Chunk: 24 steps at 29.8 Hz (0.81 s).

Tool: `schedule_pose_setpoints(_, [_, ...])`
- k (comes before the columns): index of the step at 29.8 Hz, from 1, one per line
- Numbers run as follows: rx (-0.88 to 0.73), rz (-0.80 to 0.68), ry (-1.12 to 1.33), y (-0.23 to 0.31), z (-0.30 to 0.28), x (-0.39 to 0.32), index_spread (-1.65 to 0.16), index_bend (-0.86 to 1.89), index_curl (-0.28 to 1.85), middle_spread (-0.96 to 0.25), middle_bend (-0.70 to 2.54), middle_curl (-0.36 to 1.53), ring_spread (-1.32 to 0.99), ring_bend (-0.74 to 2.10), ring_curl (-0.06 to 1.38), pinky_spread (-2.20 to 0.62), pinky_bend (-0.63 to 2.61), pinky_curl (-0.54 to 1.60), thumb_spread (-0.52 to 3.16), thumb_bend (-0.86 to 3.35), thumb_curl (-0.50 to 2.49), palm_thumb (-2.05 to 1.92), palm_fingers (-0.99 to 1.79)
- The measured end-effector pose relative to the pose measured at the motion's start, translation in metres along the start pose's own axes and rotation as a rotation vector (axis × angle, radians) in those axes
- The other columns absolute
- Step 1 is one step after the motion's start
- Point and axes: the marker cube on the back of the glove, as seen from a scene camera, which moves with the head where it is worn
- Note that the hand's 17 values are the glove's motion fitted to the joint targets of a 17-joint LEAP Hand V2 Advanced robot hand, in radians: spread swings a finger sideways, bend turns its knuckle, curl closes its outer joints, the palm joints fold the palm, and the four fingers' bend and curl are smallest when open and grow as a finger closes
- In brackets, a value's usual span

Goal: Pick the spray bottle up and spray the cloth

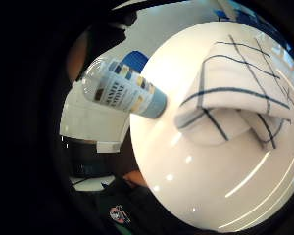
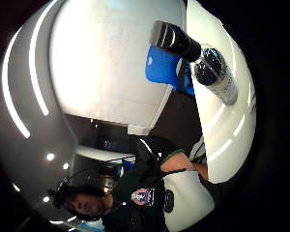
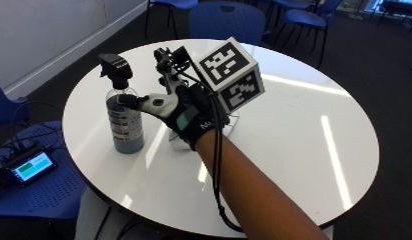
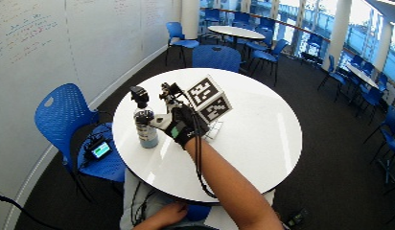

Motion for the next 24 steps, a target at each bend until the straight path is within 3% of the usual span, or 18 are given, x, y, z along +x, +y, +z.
schedule_pose_setpoints(11, [0.021, -0.150, 0.232, 0.048, -0.015, -0.022, -0.44, 0.12, 0.18, 0.01, 0.23, 0.36, -0.01, 0.45, 0.35, 0.23, 0.54, 0.36, 0.86, -0.04, 0.41, 0.56, 0.16])
schedule_pose_setpoints(18, [-0.073, -0.191, 0.333, 0.070, -0.006, -0.028, -0.45, 0.14, 0.19, 0.00, 0.21, 0.35, -0.01, 0.42, 0.34, 0.24, 0.52, 0.36, 0.89, -0.04, 0.38, 0.52, 0.15])
schedule_pose_setpoints(24, [-0.054, -0.202, 0.438, 0.091, -0.003, -0.032, -0.46, 0.15, 0.20, -0.01, 0.20, 0.35, 0.00, 0.40, 0.33, 0.24, 0.49, 0.35, 0.91, -0.03, 0.37, 0.52, 0.15])
